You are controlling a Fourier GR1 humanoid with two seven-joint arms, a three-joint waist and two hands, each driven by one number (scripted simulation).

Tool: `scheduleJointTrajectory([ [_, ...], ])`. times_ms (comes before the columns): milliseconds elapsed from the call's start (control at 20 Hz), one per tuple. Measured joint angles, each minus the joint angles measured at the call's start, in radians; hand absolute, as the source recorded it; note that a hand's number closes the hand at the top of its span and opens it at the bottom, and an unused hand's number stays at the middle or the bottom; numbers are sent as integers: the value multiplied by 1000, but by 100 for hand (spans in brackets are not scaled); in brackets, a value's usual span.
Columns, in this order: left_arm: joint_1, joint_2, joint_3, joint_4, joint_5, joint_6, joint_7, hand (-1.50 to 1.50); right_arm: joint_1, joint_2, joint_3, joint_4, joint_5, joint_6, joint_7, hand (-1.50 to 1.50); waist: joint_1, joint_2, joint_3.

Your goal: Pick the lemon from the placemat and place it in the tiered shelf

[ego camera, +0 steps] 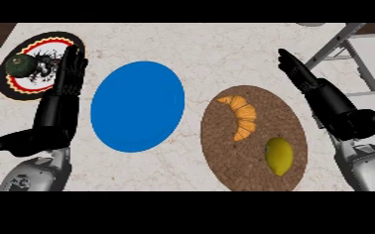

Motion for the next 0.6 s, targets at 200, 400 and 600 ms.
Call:
scheduleJointTrajectory([
  [200,32,9,-6,47,-1,-21,10,0,71,18,-98,-6,12,-140,48,-150,-28,-19,17],
  [400,71,19,-14,91,-2,-32,37,0,94,162,-240,-35,-99,-320,48,150,-91,-40,44],
  [600,99,26,-17,108,-3,-36,50,0,238,92,-256,-56,104,-472,70,-150,-135,-45,-11],
])
